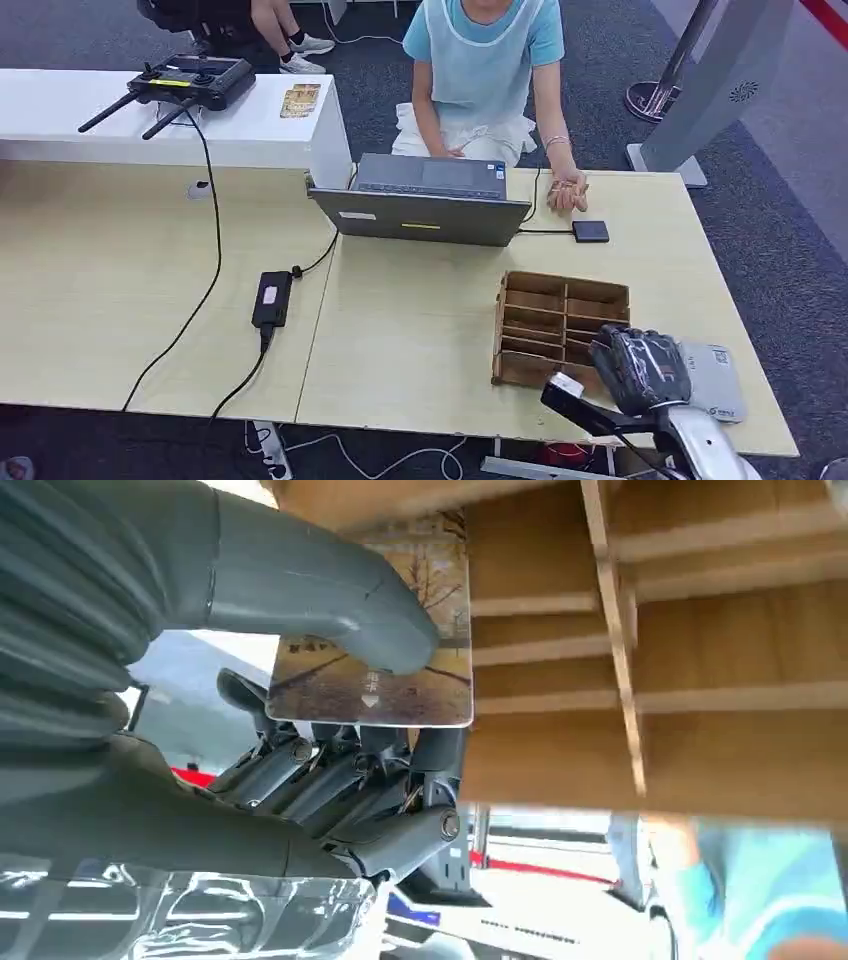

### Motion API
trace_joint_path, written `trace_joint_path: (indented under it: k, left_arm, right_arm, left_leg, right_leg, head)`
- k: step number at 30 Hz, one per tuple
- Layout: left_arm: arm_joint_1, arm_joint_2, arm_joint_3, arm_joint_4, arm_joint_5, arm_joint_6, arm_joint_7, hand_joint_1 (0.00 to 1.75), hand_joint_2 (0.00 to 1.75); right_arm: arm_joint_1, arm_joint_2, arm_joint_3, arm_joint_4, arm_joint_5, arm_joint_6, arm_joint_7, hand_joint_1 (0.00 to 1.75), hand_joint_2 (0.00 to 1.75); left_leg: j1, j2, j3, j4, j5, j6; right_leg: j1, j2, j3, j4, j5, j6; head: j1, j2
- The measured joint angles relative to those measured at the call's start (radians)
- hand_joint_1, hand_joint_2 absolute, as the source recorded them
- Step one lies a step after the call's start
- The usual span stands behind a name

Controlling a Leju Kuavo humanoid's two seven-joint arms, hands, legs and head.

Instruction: Pass the card to the sensor for recognition and then transmit it.

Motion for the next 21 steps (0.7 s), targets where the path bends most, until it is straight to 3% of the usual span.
trace_joint_path:
  k: [6,12,21]
  left_arm:
    - [0.000,0.000,0.000,0.000,0.000,0.000,0.000,0.00,0.00]
    - [0.000,0.000,0.000,0.000,0.009,0.000,0.000,0.00,0.00]
    - [0.000,-0.002,0.000,0.000,0.014,0.000,0.000,0.00,0.00]
  right_arm:
    - [0.004,0.004,-0.018,-0.024,-0.021,-0.014,-0.015,1.69,1.75]
    - [0.004,0.013,-0.049,-0.064,-0.110,-0.056,-0.080,1.68,1.75]
    - [-0.004,0.018,-0.100,-0.137,-0.279,-0.039,-0.196,1.75,1.75]
  left_leg:
    - [0.000,0.000,0.000,0.000,0.000,0.000]
    - [0.000,0.000,0.000,0.000,0.000,0.000]
    - [0.000,0.000,0.000,0.000,0.000,0.000]
  right_leg:
    - [0.000,0.000,0.000,0.000,0.000,0.000]
    - [0.000,0.000,0.000,0.000,0.000,0.000]
    - [0.000,0.000,0.000,0.000,0.000,0.000]
  head:
    - [0.000,0.000]
    - [0.000,0.000]
    - [0.000,0.000]
